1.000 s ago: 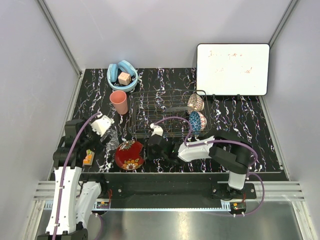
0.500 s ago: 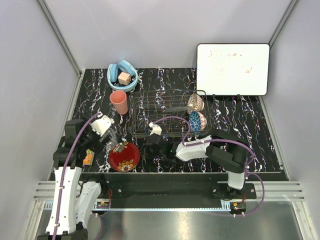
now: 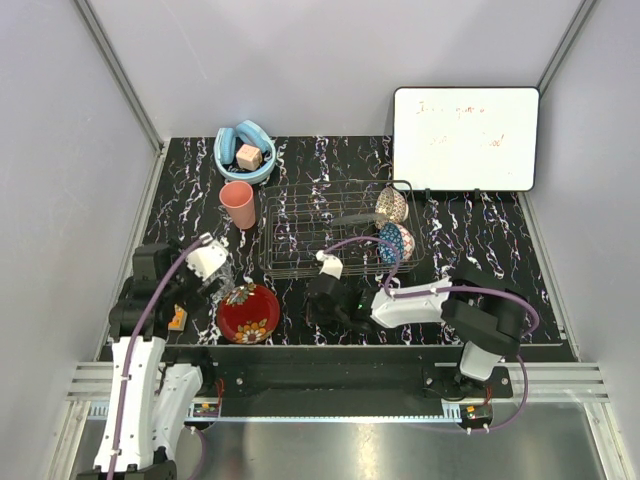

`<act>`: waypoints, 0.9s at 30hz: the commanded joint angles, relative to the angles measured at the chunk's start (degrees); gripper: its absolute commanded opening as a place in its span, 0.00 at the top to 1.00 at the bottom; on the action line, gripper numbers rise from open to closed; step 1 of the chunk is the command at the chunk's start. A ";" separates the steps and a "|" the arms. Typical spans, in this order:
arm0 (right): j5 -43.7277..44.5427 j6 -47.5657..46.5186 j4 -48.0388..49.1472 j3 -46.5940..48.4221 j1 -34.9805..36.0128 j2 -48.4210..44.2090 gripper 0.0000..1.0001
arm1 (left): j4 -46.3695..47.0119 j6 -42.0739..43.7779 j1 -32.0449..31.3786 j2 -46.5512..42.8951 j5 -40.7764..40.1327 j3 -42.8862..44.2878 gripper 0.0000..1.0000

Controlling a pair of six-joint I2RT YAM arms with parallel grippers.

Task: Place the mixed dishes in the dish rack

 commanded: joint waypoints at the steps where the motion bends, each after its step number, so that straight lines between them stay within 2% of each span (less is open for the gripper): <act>1: 3.36 -1.24 -4.81 0.31 0.54 -3.40 0.99 | -0.34 11.38 -0.18 -2.94 -6.24 -5.90 0.01; 2: 3.37 -2.12 -5.34 1.63 0.80 -3.40 0.91 | -0.60 12.62 -0.18 -4.08 -7.38 -7.56 0.01; 3: 3.71 -3.87 -6.39 2.25 1.33 -3.49 0.76 | -0.86 13.77 -0.09 -4.79 -7.74 -8.45 0.01; 6: 7.13 -7.47 -7.27 3.83 3.87 -4.45 0.65 | -1.39 17.64 -0.18 -7.51 -8.36 -12.23 0.01; 9: 10.47 -11.07 -7.01 4.36 6.86 -6.03 0.63 | -0.78 18.08 -0.18 -8.13 -6.52 -14.87 0.01; 17: 18.30 -17.68 -2.09 -0.37 13.54 -13.94 0.55 | 7.30 16.94 -0.18 -1.20 -2.66 -20.13 0.01; 27: 25.51 -14.35 -4.37 -6.97 13.90 -26.94 0.55 | 10.55 23.53 -3.42 8.82 6.13 -19.00 0.01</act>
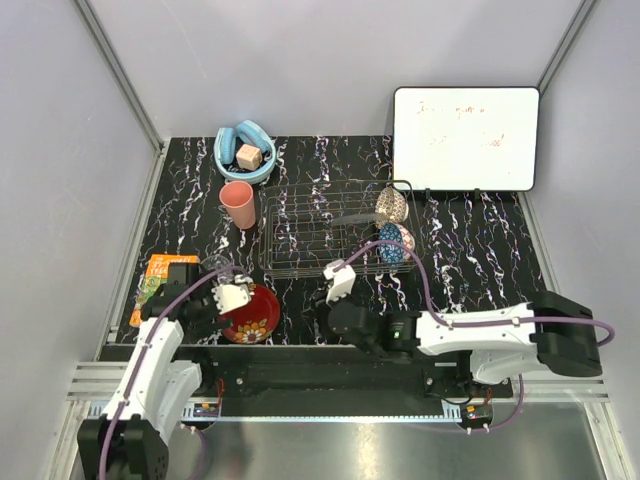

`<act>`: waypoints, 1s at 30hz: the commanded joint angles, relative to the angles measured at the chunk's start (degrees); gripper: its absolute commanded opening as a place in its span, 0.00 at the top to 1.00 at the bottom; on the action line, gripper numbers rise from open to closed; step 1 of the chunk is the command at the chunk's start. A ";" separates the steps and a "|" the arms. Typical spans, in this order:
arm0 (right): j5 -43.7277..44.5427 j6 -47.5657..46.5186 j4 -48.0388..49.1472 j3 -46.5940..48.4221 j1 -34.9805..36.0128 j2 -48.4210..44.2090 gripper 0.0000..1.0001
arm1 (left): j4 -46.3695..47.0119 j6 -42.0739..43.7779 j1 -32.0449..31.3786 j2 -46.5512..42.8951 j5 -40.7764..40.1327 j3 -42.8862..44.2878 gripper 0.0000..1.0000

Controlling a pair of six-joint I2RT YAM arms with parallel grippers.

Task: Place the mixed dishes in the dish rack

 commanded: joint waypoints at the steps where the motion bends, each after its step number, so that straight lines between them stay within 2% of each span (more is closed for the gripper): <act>1: 6.91 2.20 -0.66 -2.93 0.26 -5.93 0.55 | 3.85 3.80 -2.77 3.60 6.18 1.87 0.01; 5: 8.85 5.28 -1.19 -5.83 0.26 -8.92 0.55 | 4.82 2.57 -6.99 7.12 7.94 2.84 0.01; 11: 9.37 5.02 -1.63 -6.80 0.17 -9.27 0.55 | 3.33 1.51 -9.36 10.37 8.91 6.87 0.01; 16: 9.73 5.63 -2.76 -5.40 0.17 -7.61 0.54 | -0.98 -3.31 -13.05 12.31 12.68 11.62 0.01; 19: 10.25 7.64 -5.66 -3.99 0.08 -6.55 0.50 | -2.65 -7.27 -16.29 14.76 15.14 13.82 0.01; 23: 10.78 9.59 -8.31 -4.43 -0.18 -7.77 0.41 | -3.44 -12.97 -20.88 17.67 14.28 15.05 0.01; 30: 11.05 9.94 -8.83 -5.13 -0.18 -8.83 0.41 | -9.32 -14.84 -21.23 14.43 10.50 20.41 0.01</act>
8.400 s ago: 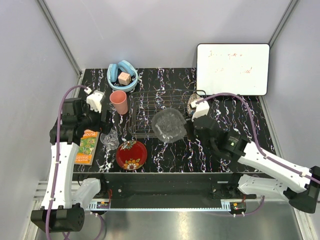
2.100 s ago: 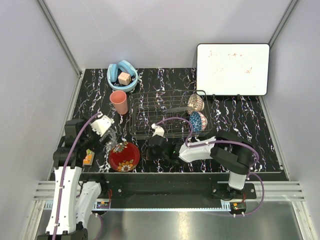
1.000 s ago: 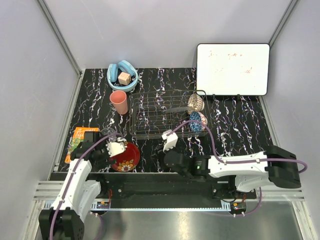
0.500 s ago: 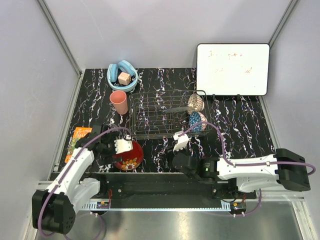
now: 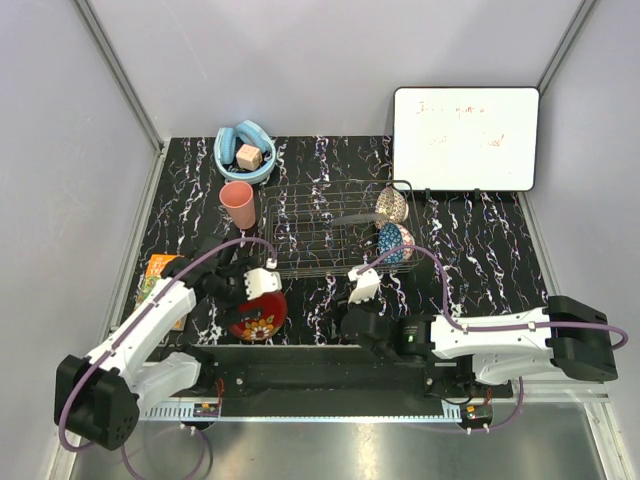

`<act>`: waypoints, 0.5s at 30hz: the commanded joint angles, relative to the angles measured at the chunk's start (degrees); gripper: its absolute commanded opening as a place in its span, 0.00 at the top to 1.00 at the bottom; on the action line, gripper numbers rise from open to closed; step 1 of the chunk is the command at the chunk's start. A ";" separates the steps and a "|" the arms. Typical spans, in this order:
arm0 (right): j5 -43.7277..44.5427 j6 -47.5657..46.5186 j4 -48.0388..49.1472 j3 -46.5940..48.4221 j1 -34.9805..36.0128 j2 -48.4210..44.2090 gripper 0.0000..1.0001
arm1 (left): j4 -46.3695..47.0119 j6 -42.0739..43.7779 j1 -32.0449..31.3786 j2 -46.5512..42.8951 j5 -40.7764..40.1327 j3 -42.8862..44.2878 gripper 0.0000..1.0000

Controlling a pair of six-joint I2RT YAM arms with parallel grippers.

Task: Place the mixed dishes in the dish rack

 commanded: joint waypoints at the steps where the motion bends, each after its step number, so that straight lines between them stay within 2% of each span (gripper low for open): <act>1: 2.96 1.55 -0.24 1.16 -0.11 -1.77 0.41 | -5.18 -2.01 -0.12 -4.00 -1.63 5.81 0.01; 4: 3.05 1.46 -0.24 1.25 -0.11 -1.69 0.43 | -8.96 -0.60 -0.12 -8.39 -3.57 5.91 0.01; 6: 3.13 1.37 -0.33 1.34 -0.11 -1.69 0.44 | -9.93 1.07 -0.12 -11.82 -6.89 2.77 0.01; 10: 3.40 1.72 -0.33 0.90 -0.20 -2.21 0.55 | -9.85 2.30 0.58 -15.61 -13.06 -3.57 0.04; 13: 3.75 2.16 -0.16 0.28 -0.11 -3.00 0.57 | -6.95 1.78 2.86 -16.67 -14.47 -7.01 0.16; 14: 3.75 2.16 -0.16 0.19 -0.11 -3.27 0.57 | -4.86 1.34 3.83 -15.88 -14.47 -7.97 0.26; 15: 3.58 2.16 -0.07 0.11 -0.11 -3.36 0.57 | -3.79 1.16 5.66 -15.18 -14.38 -8.41 0.31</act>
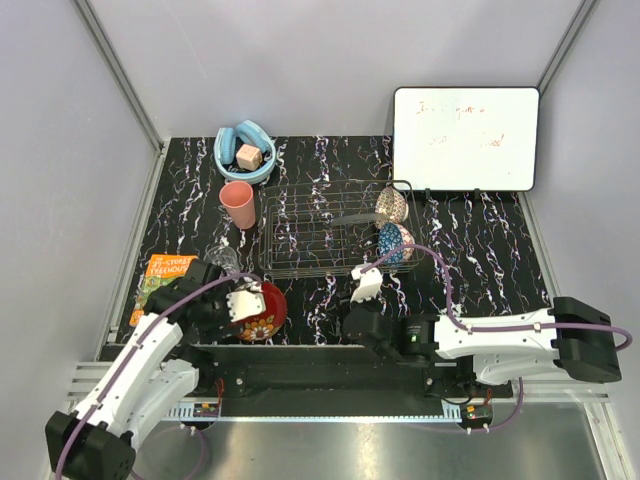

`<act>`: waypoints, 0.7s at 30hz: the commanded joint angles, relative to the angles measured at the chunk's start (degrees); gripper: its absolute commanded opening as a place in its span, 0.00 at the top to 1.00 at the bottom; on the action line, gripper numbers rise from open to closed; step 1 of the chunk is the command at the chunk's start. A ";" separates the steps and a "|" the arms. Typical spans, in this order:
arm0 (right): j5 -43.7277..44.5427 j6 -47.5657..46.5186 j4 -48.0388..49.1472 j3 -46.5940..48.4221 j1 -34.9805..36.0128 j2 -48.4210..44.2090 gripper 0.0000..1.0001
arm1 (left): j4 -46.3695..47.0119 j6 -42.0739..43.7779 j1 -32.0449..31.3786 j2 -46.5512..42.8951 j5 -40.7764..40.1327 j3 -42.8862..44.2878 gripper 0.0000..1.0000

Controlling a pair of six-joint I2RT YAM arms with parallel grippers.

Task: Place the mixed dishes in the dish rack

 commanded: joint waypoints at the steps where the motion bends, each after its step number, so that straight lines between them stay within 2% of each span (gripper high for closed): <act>1: 3.07 1.22 0.43 0.15 -0.14 -1.98 0.57 | 6.00 -0.61 4.41 3.05 -3.52 -1.97 0.35; 2: 3.07 1.22 0.43 0.15 -0.14 -2.07 0.57 | 6.89 -1.05 5.20 4.28 -3.17 -1.88 0.42; 5: 3.25 1.31 0.43 -0.20 -0.22 -2.50 0.60 | 9.62 -2.54 6.96 8.51 -2.11 -1.01 0.51; 6: 3.33 1.57 0.35 -0.29 -0.14 -2.59 0.61 | 10.32 -2.89 7.05 9.21 -2.03 -1.00 0.65; 9: 3.86 2.36 0.43 -0.90 -0.14 -3.21 0.62 | 13.40 -3.16 7.05 10.53 -2.11 -1.71 0.84; 14: 3.86 2.37 0.61 -0.99 -0.14 -2.95 0.62 | 16.65 -3.25 6.62 11.77 -1.68 -2.94 0.86; 21: 3.60 1.49 0.87 -0.20 -0.14 -1.98 0.64 | 21.04 -6.58 2.49 14.84 -1.68 -4.43 0.87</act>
